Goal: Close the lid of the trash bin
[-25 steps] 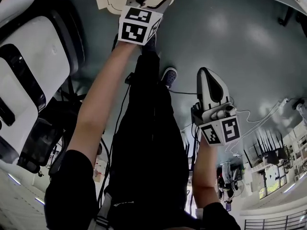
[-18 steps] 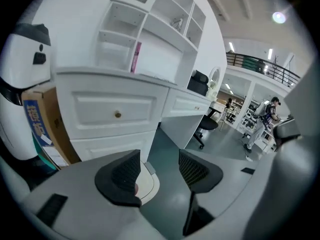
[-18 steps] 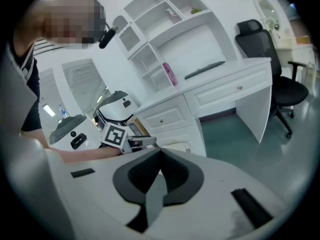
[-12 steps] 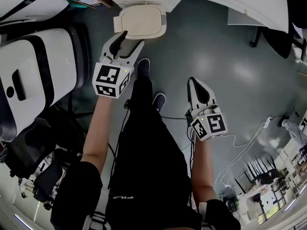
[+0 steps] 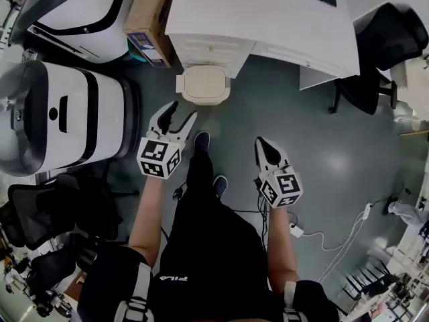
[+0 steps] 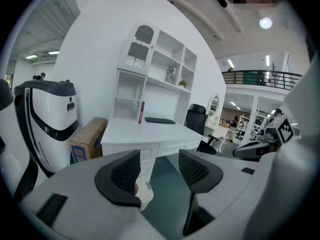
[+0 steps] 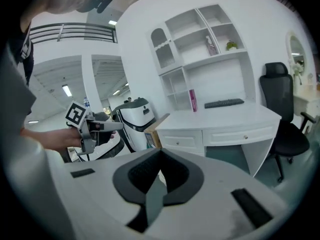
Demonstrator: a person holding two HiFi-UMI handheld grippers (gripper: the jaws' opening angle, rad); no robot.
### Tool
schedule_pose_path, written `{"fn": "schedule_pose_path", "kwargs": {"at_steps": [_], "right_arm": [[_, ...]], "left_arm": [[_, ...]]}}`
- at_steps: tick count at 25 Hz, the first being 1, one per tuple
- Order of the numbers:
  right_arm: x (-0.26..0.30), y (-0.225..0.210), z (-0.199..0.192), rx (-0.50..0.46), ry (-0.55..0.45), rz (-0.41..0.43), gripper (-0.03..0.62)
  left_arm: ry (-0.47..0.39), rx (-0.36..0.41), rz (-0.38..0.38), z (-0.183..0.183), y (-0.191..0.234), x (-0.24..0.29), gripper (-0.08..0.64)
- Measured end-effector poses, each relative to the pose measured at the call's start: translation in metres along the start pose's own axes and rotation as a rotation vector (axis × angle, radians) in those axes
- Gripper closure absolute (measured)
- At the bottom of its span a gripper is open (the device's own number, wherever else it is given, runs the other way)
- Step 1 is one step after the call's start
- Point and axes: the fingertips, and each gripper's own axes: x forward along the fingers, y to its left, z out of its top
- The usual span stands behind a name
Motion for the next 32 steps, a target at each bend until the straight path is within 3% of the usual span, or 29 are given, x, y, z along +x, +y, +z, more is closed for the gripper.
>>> {"fn": "schedule_pose_path", "kwargs": {"at_steps": [11, 23, 32], "right_arm": [[-0.095, 0.046, 0.001, -0.017, -0.041, 0.006, 0.590], [-0.158, 0.075, 0.007, -0.061, -0.132, 0.044, 0.589], [-0.179, 0.087, -0.004, -0.062, -0.134, 0.043, 0.589]], "left_arm": [[-0.076, 0.016, 0.040, 0.013, -0.075, -0.154, 0.313], [-0.142, 0.056, 0.068, 0.012, -0.137, -0.225, 0.313], [-0.165, 0.040, 0.084, 0.000, -0.147, -0.264, 0.313]]}}
